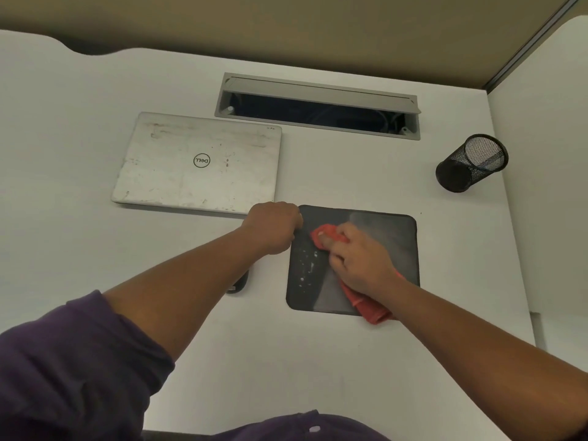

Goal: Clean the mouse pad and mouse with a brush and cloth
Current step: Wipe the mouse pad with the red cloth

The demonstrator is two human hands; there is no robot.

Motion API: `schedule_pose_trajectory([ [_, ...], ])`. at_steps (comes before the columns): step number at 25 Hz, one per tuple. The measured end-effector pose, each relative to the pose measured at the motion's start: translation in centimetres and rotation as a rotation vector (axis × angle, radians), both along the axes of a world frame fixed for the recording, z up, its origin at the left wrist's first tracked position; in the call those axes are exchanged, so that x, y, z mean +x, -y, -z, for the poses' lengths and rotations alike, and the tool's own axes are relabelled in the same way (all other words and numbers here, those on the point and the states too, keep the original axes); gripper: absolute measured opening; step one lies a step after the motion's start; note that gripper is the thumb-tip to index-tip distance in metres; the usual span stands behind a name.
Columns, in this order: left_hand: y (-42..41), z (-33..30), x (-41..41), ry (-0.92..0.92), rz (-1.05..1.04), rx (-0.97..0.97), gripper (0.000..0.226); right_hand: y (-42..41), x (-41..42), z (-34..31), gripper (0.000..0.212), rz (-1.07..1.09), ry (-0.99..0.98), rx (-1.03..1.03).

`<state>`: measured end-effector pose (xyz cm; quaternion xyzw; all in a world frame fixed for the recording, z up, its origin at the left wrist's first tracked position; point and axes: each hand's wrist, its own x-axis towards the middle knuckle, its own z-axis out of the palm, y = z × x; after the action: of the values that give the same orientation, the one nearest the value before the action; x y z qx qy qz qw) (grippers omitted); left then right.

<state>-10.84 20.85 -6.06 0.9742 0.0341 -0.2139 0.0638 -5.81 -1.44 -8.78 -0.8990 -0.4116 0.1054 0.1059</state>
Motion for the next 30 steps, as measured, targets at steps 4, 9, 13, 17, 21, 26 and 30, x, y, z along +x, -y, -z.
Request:
schedule_pose_trajectory([
  [4,0.0,-0.1,-0.2,-0.003,-0.012,-0.005,0.024,-0.9,0.7,-0.8,0.047,0.157,-0.001,0.034],
  [9,0.0,-0.1,-0.1,-0.009,-0.003,0.010,0.026,-0.9,1.4,-0.7,0.044,0.217,-0.031,0.047],
  [13,0.0,-0.4,0.0,-0.005,0.005,0.015,0.027,-0.8,0.1,-0.4,0.043,-0.031,-0.063,-0.001],
  [17,-0.2,-0.3,0.0,0.012,0.001,0.024,0.026,-1.0,0.9,-0.4,0.039,0.171,-0.063,0.048],
  [21,-0.2,-0.3,0.1,0.028,-0.001,0.030,0.027,-1.0,0.8,-0.5,0.042,0.060,-0.080,0.049],
  [26,-0.1,-0.1,0.0,0.061,-0.017,0.029,0.027,-1.8,-0.6,-0.2,0.033,-0.084,-0.023,-0.011],
  [30,-0.2,0.3,-0.1,0.077,-0.022,0.037,0.026,-2.5,0.2,-0.7,0.032,0.183,-0.001,-0.006],
])
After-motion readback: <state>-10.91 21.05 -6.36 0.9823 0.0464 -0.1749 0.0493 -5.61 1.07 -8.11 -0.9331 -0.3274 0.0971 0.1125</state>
